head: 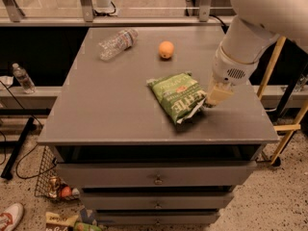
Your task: Pick green jalapeno chip bag
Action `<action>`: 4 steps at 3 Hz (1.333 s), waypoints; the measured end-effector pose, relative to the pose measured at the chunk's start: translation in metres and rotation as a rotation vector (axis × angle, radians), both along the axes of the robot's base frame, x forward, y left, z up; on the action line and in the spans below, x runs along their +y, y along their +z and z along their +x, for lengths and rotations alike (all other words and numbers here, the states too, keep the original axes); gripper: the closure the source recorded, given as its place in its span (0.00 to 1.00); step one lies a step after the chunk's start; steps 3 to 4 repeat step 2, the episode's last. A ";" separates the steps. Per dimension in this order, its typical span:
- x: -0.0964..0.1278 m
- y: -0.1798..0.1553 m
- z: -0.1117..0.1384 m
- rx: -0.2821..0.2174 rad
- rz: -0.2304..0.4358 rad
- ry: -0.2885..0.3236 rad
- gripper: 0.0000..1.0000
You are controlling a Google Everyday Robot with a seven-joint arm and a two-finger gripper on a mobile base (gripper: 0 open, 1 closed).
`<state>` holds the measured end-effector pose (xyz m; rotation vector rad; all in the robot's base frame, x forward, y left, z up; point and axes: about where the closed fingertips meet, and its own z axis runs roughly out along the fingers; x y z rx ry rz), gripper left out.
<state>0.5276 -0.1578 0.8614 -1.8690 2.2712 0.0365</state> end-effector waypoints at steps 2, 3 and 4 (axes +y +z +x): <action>-0.009 0.122 -0.002 -0.244 0.069 0.003 1.00; -0.009 0.122 -0.002 -0.244 0.069 0.003 1.00; -0.009 0.122 -0.002 -0.244 0.069 0.003 1.00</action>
Offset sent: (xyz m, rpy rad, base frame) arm -0.0042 -0.0213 0.1866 0.0983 -0.3682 -0.0127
